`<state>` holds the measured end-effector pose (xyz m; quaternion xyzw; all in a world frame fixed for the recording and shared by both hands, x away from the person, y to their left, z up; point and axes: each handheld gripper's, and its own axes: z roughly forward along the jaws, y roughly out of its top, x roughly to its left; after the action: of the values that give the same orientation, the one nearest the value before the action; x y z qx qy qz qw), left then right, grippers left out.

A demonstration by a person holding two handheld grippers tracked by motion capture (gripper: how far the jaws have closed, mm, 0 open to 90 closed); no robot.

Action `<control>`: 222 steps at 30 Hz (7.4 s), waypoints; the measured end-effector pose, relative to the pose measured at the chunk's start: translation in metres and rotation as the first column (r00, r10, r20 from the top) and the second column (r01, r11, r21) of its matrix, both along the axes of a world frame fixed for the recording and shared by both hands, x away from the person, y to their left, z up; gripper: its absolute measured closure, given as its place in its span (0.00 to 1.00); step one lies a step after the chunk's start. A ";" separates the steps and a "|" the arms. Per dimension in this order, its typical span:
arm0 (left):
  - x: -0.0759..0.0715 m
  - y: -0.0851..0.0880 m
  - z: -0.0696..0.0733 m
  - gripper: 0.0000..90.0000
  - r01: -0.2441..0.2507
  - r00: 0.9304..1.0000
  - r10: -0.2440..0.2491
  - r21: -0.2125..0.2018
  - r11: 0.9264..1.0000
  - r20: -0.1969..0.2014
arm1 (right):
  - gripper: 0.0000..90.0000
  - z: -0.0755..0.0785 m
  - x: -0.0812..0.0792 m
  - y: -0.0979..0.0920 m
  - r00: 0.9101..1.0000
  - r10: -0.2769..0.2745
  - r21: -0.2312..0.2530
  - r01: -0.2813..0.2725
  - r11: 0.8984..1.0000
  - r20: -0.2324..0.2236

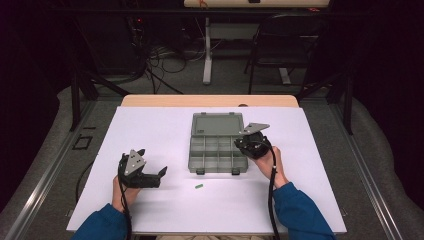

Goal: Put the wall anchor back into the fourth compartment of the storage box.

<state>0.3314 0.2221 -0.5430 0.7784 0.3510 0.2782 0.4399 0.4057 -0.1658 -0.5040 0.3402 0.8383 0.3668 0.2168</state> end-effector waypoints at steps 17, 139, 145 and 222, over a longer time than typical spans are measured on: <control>0.000 0.001 0.000 0.00 -0.001 1.000 0.001 -0.003 1.000 0.001 | 0.42 -0.001 0.005 -0.003 0.998 -0.063 0.042 0.064 0.997 -0.005; 0.000 0.001 0.000 0.00 -0.004 1.000 0.004 0.002 1.000 0.004 | 0.68 -0.049 -0.078 0.115 0.903 0.403 -0.037 -0.413 0.910 -0.147; 0.000 0.001 0.001 0.00 -0.004 1.000 0.004 0.001 1.000 0.005 | 0.84 -0.051 -0.075 0.114 0.900 0.404 -0.032 -0.414 0.910 -0.161; 0.000 0.002 0.001 0.00 -0.003 1.000 0.003 0.003 1.000 0.004 | 0.94 0.010 -0.072 0.056 0.962 0.273 -0.006 -0.273 0.962 0.009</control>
<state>0.3312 0.2241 -0.5425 0.7778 0.3509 0.2811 0.4392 0.3338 -0.1094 -0.4943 0.2191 0.8770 0.3929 0.1688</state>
